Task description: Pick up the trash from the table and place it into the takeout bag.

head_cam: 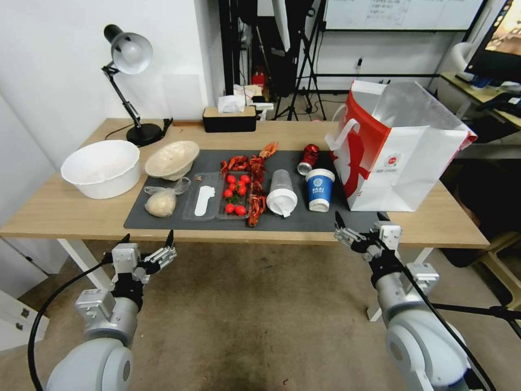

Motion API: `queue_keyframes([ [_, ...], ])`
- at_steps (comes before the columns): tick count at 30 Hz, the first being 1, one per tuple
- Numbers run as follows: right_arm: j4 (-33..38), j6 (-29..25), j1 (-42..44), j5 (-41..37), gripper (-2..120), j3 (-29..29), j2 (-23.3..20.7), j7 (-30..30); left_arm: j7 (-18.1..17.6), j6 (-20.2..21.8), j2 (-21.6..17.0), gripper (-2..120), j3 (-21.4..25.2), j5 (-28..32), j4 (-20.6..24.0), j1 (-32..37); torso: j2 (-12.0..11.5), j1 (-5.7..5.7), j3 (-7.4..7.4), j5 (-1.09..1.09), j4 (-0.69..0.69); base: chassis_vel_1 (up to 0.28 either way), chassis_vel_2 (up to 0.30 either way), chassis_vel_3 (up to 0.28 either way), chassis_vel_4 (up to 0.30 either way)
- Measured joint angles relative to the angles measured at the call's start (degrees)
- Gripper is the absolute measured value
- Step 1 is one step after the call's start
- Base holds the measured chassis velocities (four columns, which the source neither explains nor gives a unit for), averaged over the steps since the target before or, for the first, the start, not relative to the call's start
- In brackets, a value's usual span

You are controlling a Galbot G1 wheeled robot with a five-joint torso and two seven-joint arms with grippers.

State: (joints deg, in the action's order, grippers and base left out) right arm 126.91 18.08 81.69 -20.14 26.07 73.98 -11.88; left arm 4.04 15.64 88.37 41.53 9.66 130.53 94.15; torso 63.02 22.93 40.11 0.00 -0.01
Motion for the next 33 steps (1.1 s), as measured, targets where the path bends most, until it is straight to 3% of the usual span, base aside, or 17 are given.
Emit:
queue_keyframes([
  [7, -6.0, 1.6, -8.6, -6.8, 100, -5.2, -2.1, -6.0, 0.2, -1.6, 0.4, 100, 0.2, -0.6, -0.3, 0.4, 0.0, 0.0, 0.0, 0.0, 0.02, 0.0, 0.0, 0.0, 0.0],
  [13, -8.0, 2.0, -11.0, -7.4, 100, -6.6, -2.2, -7.6, 0.2, -2.1, 0.7, 100, 0.4, -0.8, -0.3, 0.6, 0.0, -0.01, 0.0, -0.01, 0.02, 0.0, 0.0, 0.0, 0.0],
  [25, -21.6, 4.2, -26.2, -11.5, 100, -14.5, -1.3, -15.0, 0.1, -4.9, 1.8, 100, 1.3, -1.8, -0.7, 1.8, 0.0, -0.01, 0.0, -0.01, 0.01, 0.0, 0.0, 0.0, 0.0],
  [29, -23.1, 4.7, -27.5, -12.7, 100, -15.6, -1.0, -15.9, 0.1, -5.3, 2.0, 100, 1.3, -2.1, -0.9, 1.8, 0.0, -0.01, 0.0, 0.0, 0.01, 0.0, 0.0, 0.0, 0.0],
  [33, -24.5, 6.6, -28.5, -13.9, 89, -16.5, -0.2, -17.8, 0.0, -6.3, 2.2, 100, 1.3, -2.4, -1.7, 1.7, 0.0, -0.01, 0.0, 0.0, 0.01, 0.0, 0.0, 0.0, 0.0],
])
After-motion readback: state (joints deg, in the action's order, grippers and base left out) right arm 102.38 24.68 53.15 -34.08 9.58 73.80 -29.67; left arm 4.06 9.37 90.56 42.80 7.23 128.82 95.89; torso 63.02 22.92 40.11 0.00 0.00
